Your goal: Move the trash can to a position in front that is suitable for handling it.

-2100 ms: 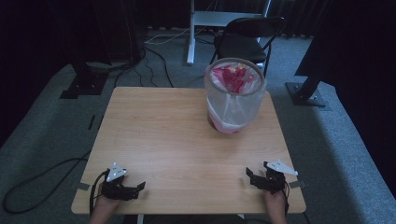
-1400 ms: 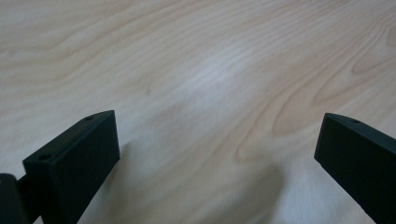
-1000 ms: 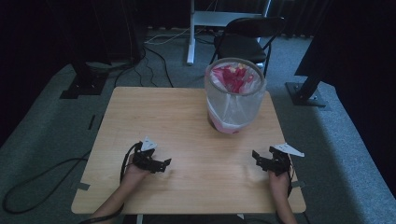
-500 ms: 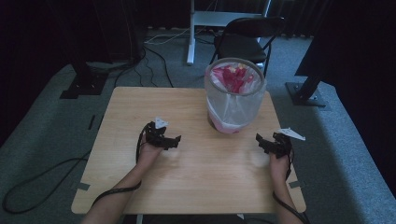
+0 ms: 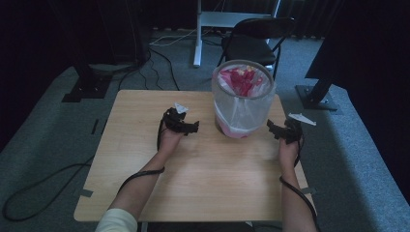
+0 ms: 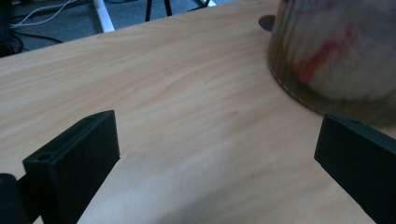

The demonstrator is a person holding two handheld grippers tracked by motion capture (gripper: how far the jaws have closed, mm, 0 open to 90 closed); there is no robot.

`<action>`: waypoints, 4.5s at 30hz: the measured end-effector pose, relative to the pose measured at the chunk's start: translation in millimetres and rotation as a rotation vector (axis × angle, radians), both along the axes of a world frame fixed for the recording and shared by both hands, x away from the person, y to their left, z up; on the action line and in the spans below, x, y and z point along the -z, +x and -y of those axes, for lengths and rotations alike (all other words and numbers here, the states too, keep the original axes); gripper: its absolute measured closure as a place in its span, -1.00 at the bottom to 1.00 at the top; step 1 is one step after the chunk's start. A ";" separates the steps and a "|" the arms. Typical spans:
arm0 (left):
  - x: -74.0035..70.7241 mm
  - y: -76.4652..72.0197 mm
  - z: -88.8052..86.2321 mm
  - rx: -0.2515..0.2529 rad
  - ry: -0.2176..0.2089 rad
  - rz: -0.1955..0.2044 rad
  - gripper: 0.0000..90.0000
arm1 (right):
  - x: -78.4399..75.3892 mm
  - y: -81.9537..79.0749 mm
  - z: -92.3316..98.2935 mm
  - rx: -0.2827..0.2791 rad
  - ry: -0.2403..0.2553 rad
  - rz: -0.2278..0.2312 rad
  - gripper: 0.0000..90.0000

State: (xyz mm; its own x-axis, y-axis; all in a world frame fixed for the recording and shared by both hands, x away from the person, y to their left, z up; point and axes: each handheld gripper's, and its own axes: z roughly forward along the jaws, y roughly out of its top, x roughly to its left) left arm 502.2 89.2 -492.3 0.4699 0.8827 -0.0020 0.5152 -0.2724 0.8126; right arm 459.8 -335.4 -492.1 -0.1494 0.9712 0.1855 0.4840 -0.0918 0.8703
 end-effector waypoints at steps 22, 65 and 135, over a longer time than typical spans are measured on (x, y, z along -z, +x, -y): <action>-53.7 64.3 48.1 -0.103 0.011 0.049 -1.00 | -50.4 70.7 20.6 0.093 0.002 -0.066 -0.72; -69.8 47.3 -7.6 -0.074 0.070 0.033 -1.00 | -68.8 82.8 -52.4 -0.277 0.082 0.000 -0.62; -62.9 14.7 -107.8 -0.132 0.024 -0.039 -0.99 | -62.0 78.4 -150.3 -0.392 0.145 -0.004 -0.56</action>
